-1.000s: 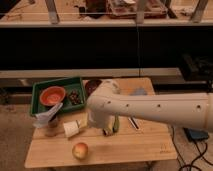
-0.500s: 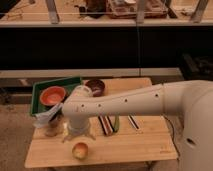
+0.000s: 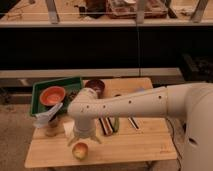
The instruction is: Place apple in red bowl
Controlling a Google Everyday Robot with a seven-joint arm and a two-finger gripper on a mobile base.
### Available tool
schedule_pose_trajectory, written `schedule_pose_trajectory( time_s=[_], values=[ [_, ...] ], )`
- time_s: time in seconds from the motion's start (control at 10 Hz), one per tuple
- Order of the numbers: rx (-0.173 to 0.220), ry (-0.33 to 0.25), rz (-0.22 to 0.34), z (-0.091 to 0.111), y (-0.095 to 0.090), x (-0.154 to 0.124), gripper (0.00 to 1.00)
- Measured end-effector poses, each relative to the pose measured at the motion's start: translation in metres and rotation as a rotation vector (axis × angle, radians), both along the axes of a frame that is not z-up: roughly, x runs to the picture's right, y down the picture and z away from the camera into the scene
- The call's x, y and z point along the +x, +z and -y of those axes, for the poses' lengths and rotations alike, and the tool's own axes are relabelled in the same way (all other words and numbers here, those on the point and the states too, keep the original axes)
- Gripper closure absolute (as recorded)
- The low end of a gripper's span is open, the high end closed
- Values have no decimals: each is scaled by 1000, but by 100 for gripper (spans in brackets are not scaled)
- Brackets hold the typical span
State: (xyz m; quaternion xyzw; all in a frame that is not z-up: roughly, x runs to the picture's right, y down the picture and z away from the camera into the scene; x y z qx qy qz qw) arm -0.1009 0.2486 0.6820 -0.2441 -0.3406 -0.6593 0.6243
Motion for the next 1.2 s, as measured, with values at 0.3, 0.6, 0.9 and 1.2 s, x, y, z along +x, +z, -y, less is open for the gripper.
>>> schedule_pose_trajectory(
  time_s=[0.3, 0.6, 0.9, 1.2],
  values=[
    [2, 6, 5, -9, 3, -5, 20],
    [-1, 4, 12, -14, 3, -12, 21],
    [-3, -1, 4, -20, 8, -19, 44],
    [5, 0, -11, -21, 9, -20, 50]
  ],
)
